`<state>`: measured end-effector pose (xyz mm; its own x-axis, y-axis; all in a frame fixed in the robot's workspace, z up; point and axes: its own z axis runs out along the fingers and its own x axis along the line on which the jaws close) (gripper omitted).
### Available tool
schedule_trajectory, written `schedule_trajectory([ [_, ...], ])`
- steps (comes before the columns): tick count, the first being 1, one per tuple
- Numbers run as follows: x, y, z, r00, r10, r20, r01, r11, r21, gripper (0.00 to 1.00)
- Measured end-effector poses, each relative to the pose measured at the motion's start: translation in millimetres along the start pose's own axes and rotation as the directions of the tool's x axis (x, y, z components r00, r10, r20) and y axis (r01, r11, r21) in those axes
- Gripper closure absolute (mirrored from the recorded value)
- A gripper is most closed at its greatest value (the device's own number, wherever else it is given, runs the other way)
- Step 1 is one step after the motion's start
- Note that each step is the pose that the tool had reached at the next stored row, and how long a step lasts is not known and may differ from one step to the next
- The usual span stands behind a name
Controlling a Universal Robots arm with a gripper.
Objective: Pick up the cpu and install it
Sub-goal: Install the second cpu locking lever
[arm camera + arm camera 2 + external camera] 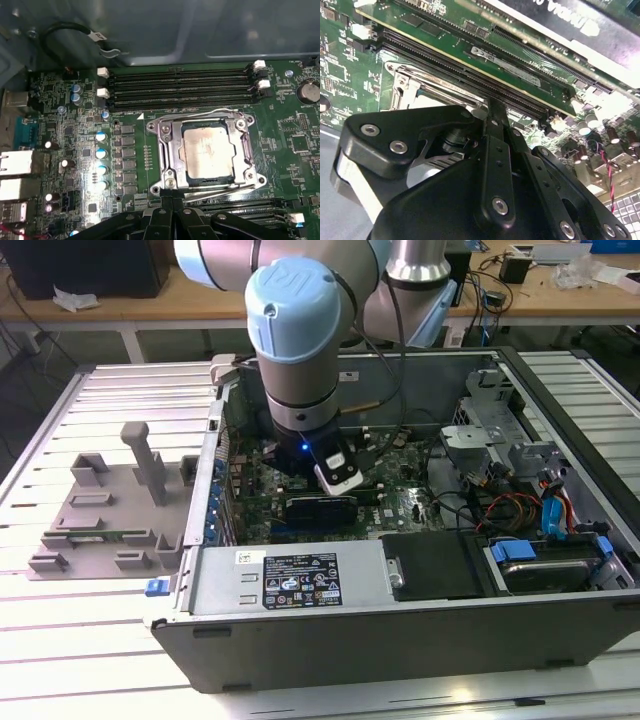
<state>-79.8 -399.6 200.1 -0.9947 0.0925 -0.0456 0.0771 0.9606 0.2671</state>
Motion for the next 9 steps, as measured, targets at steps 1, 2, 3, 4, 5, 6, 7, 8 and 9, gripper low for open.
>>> schedule_trajectory([
  [1,0.6,-0.1,0.1,1.0000,0.004,0.0005,-0.004,1.0000,-0.0044,0.89],
  [2,1.2,-0.2,0.2,1.0000,0.007,0.0008,-0.007,0.9999,-0.0087,0.89],
  [3,2.4,-0.3,0.2,0.9999,0.011,0.0012,-0.011,0.9998,-0.0158,0.89],
  [4,6.0,-0.8,0.6,0.9999,0.016,0.0014,-0.016,0.9996,-0.0249,0.89],
  [5,7.4,-1.0,0.9,0.9998,0.018,0.0017,-0.018,0.9995,-0.0269,0.89],
  [6,8.5,-1.2,1.1,0.9998,0.020,0.0021,-0.020,0.9994,-0.0284,0.89],
  [7,11.4,-1.6,1.7,0.9997,0.025,0.0031,-0.025,0.9991,-0.0336,0.89],
  [8,12.6,-1.7,1.9,0.9996,0.027,0.0034,-0.027,0.9990,-0.0355,0.89],
  [9,13.8,-1.9,2.0,0.9996,0.029,0.0037,-0.029,0.9989,-0.0368,0.89],
])
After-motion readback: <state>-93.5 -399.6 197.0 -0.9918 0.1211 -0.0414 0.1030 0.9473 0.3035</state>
